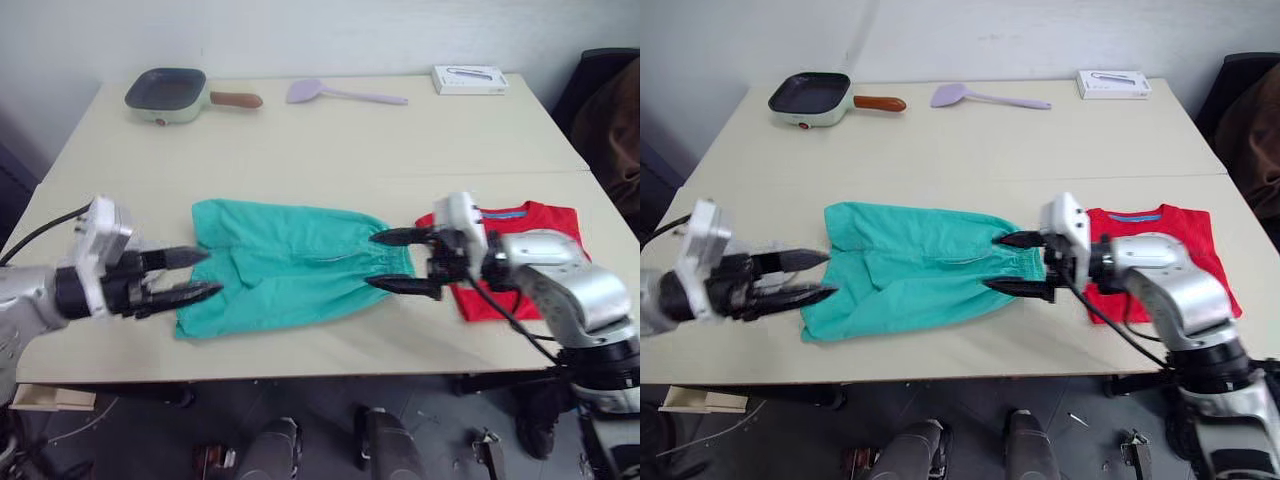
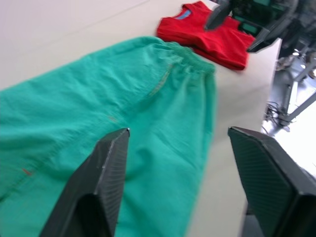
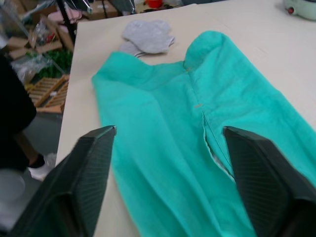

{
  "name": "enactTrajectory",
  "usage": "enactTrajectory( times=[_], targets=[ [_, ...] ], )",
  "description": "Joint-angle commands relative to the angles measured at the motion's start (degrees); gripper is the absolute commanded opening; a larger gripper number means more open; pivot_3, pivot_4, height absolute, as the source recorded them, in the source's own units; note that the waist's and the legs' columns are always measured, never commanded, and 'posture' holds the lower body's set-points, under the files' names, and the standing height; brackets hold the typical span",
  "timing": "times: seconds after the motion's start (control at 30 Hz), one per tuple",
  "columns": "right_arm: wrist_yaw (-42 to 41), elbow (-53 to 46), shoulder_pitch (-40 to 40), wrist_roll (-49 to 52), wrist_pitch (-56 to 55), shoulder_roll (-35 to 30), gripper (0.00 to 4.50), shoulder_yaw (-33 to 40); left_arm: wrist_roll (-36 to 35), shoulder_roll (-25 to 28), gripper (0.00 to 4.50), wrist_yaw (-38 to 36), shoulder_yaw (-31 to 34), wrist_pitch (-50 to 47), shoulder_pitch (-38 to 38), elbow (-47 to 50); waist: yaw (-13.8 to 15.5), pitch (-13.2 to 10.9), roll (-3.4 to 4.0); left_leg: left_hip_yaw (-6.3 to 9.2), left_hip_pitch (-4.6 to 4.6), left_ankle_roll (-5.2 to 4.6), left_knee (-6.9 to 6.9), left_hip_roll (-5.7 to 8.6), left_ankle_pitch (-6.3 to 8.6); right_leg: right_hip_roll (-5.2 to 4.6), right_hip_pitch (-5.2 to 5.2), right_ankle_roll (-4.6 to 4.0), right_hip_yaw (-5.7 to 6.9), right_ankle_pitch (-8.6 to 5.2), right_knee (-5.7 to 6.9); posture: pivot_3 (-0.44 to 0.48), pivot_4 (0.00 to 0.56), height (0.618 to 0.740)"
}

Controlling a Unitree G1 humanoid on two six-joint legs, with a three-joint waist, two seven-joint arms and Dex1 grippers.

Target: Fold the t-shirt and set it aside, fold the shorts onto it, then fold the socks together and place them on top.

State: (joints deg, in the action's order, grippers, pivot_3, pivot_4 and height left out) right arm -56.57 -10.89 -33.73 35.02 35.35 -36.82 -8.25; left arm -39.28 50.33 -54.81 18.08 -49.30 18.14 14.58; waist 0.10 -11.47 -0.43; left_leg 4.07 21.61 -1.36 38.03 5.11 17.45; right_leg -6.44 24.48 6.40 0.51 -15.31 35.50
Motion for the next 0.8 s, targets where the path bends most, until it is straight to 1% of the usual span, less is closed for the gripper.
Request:
enactTrajectory(
  times=[0.03, 0.1, 0.17, 0.2, 0.23, 0.3, 0.37, 0.4, 0.43, 0.47, 0.53, 0.6, 0.63, 0.67, 0.73, 0.77, 0.8],
  targets=[
    [4.49, 1.54, -2.65, -5.10, 0.90, 4.80, 2.11, -4.55, 9.54, -3.15, 2.02, 0.58, -10.80, 8.48, 8.80, -12.37, 0.03, 0.01, -0.03, -0.01, 0.00, 0.00, 0.01, 0.04, 0.00, 0.03, 0.03, 0.00, 0.06, 0.00, 0.04, 0.000, 0.150, 0.740],
    [5.48, 3.64, -2.92, -8.49, 0.63, 6.34, 1.36, -7.09, 14.77, -4.81, 1.35, -0.72, -16.03, 14.04, 13.19, -19.89, 0.00, 0.05, -0.09, -0.03, 0.03, -0.03, 0.01, 0.06, 0.01, 0.09, 0.06, 0.00, 0.18, 0.00, 0.14, 0.000, 0.150, 0.740],
    [5.89, 5.47, -2.52, -11.74, -0.90, 6.64, 0.65, -8.80, 18.92, -6.27, 0.73, -1.35, -19.43, 18.67, 16.65, -26.98, -0.12, 0.05, -0.09, -0.07, 0.07, -0.11, 0.02, 0.10, 0.04, 0.13, 0.08, 0.02, 0.37, 0.01, 0.16, 0.000, 0.150, 0.740],
    [5.52, 6.20, -1.71, -14.14, -2.53, 5.68, 0.28, -9.97, 20.94, -7.35, 0.39, -0.99, -20.71, 21.10, 18.82, -31.63, -0.12, 0.05, -0.09, -0.08, 0.09, -0.16, 0.03, 0.14, 0.03, 0.13, 0.11, 0.02, 0.38, 0.01, 0.19, 0.000, 0.150, 0.740],
    [4.90, 6.80, -0.45, -16.44, -4.33, 4.13, 0.01, -10.72, 22.92, -8.50, 0.11, -0.22, -21.53, 23.70, 21.10, -36.65, -0.11, 0.05, -0.10, -0.10, 0.10, -0.21, 0.03, 0.19, 0.04, 0.14, 0.15, 0.02, 0.42, 0.01, 0.21, 0.000, 0.150, 0.740],
    [3.75, 7.46, 1.77, -19.41, -7.05, 1.40, 0.00, -10.83, 25.88, -10.05, 0.05, 1.13, -22.12, 27.99, 24.45, -44.59, 0.02, 0.08, -0.14, -0.10, 0.24, -0.27, 0.06, 0.20, 0.06, 0.16, 0.23, 0.04, 0.50, 0.02, 0.16, 0.000, 0.150, 0.740],
    [2.95, 7.31, 3.72, -20.17, -8.12, -0.73, 0.00, -9.43, 27.97, -10.74, 0.05, 2.14, -21.94, 31.47, 26.62, -50.70, -0.08, 0.11, -0.20, -0.10, 0.64, -0.30, 0.19, 0.20, 0.08, 0.17, 0.63, 0.07, 0.56, 0.04, 0.21, 0.000, 0.150, 0.740],
    [2.58, 6.83, 4.88, -19.56, -7.93, -1.89, 0.00, -7.95, 28.82, -10.85, 0.05, 2.91, -21.40, 33.75, 27.59, -54.34, -0.09, 0.12, -0.20, -0.15, 0.83, -0.31, 0.25, 0.25, 0.07, 0.12, 0.89, 0.08, 0.55, 0.04, 0.36, 0.000, 0.150, 0.740],
    [2.29, 6.31, 5.79, -18.72, -7.60, -2.66, 0.00, -6.44, 29.16, -10.83, 0.05, 3.13, -20.73, 35.62, 28.28, -56.86, -0.13, 0.13, -0.23, -0.22, 0.85, -0.31, 0.27, 0.26, 0.07, 0.09, 0.94, 0.09, 0.56, 0.05, 0.39, 0.000, 0.150, 0.740],
    [2.15, 5.54, 6.49, -17.05, -6.67, -3.03, 0.00, -4.33, 28.65, -10.54, 0.05, 2.22, -19.87, 36.47, 28.62, -57.42, -0.14, 0.15, -0.26, -0.24, 0.85, -0.31, 0.27, 0.23, 0.06, 0.10, 0.94, 0.09, 0.56, 0.05, 0.39, 0.000, 0.150, 0.740],
    [2.25, 3.89, 7.39, -13.78, -4.45, -2.86, 0.00, -0.62, 26.95, -10.02, 0.05, -0.36, -18.26, 36.46, 28.85, -56.00, -0.24, 0.15, -0.26, -0.30, 0.85, -0.30, 0.30, 0.20, 0.06, 0.10, 0.93, 0.09, 0.53, 0.05, 0.39, 0.000, 0.150, 0.740],
    [3.27, 1.23, 7.92, -9.41, -0.23, -2.16, 0.00, 3.62, 24.19, -9.22, 0.05, -3.16, -16.36, 33.36, 27.79, -50.21, -0.24, 0.14, -0.27, -0.32, 0.86, -0.27, 0.35, 0.14, 0.03, 0.10, 0.93, 0.09, 0.53, 0.05, 0.41, 0.000, 0.150, 0.740],
    [3.78, -0.54, 8.32, -7.56, 1.43, -2.12, 0.00, 5.53, 21.93, -8.37, 0.05, -4.89, -15.30, 30.38, 26.30, -44.51, -0.27, 0.14, -0.27, -0.32, 0.88, -0.25, 0.36, 0.11, 0.02, 0.04, 0.94, 0.09, 0.50, 0.05, 0.42, 0.000, 0.150, 0.740],
    [4.18, -2.61, 8.81, -5.91, 2.80, -2.26, 0.00, 7.25, 18.35, -7.07, 0.05, -6.77, -14.12, 25.57, 23.90, -36.46, -0.41, 0.14, -0.27, -0.32, 0.87, -0.24, 0.41, 0.07, 0.01, -0.02, 0.94, 0.09, 0.49, 0.05, 0.46, 0.000, 0.150, 0.740],
    [4.84, -5.45, 9.26, -4.31, 4.19, -2.34, 0.00, 8.96, 12.54, -4.91, 0.05, -9.00, -12.65, 17.38, 19.45, -23.75, -0.43, 0.14, -0.27, -0.31, 0.86, -0.21, 0.35, 0.00, 0.03, -0.06, 0.95, 0.09, 0.32, 0.05, 0.44, 0.000, 0.150, 0.740],
    [5.58, -6.08, 8.57, -3.93, 4.82, -1.67, 0.00, 9.04, 10.43, -3.70, 0.05, -9.88, -12.71, 14.24, 16.62, -18.04, -0.57, 0.15, -0.26, -0.30, 0.86, -0.19, 0.34, -0.04, 0.04, -0.05, 0.95, 0.09, 0.18, 0.05, 0.44, 0.000, 0.150, 0.740],
    [6.85, -5.68, 7.03, -3.97, 5.24, -0.25, 0.00, 8.62, 10.03, -2.83, 0.05, -10.21, -13.40, 13.26, 13.69, -13.54, -0.70, 0.15, -0.26, -0.30, 0.84, -0.18, 0.27, -0.06, 0.06, -0.04, 0.95, 0.09, 0.00, 0.05, 0.41, 0.000, 0.150, 0.740]
  ],
)
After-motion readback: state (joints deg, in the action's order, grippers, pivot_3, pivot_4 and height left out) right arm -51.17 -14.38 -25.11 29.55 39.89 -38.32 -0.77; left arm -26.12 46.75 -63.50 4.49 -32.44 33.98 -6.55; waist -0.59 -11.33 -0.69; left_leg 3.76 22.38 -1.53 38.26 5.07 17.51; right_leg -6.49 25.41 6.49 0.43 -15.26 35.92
